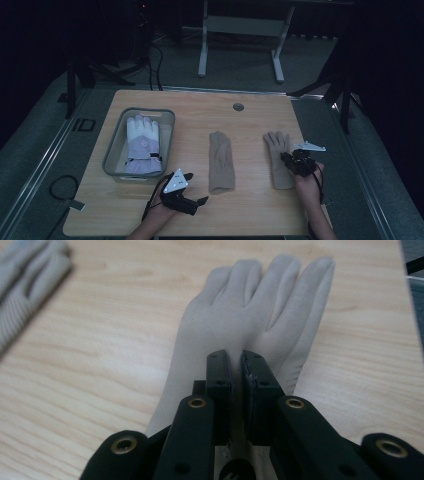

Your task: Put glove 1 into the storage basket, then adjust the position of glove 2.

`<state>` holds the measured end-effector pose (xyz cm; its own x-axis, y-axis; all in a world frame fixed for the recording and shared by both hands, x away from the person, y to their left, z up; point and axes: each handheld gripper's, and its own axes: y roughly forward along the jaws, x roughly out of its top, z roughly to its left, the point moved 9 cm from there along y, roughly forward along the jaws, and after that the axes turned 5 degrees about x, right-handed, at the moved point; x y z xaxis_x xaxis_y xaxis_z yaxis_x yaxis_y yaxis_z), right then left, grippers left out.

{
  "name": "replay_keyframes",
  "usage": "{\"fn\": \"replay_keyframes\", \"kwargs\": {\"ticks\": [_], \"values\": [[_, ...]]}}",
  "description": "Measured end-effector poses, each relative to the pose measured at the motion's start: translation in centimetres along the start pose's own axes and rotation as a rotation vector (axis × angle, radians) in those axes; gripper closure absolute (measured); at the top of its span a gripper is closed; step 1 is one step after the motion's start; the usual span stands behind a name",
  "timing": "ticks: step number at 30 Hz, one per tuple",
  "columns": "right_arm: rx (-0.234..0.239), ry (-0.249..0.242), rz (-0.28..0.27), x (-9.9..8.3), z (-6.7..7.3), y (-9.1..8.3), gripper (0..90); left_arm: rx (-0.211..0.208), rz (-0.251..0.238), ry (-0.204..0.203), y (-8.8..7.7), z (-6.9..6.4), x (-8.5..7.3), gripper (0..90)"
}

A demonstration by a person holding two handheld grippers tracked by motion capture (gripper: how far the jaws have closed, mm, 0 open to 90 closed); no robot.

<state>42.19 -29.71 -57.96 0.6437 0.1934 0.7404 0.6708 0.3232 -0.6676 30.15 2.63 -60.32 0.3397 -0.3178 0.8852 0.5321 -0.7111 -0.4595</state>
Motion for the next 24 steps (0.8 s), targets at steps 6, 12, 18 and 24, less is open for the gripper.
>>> {"fn": "replay_keyframes", "kwargs": {"ticks": [6,12,18,24], "values": [[-0.012,0.006,-0.035,2.2,1.5,-1.2,83.4,0.000,0.001,0.002,0.0,-0.1,0.0,3.2],[-0.027,0.011,-0.088,5.0,3.2,-2.7,83.4,0.000,0.001,0.004,-0.1,-0.1,0.0,3.2],[-0.008,0.025,-0.119,6.7,5.5,-3.3,83.3,0.001,0.002,0.006,-0.1,-0.1,0.0,3.2],[0.018,0.018,-0.141,7.7,8.5,-3.1,83.2,0.000,0.002,0.006,0.0,-0.1,0.0,3.2]]}}
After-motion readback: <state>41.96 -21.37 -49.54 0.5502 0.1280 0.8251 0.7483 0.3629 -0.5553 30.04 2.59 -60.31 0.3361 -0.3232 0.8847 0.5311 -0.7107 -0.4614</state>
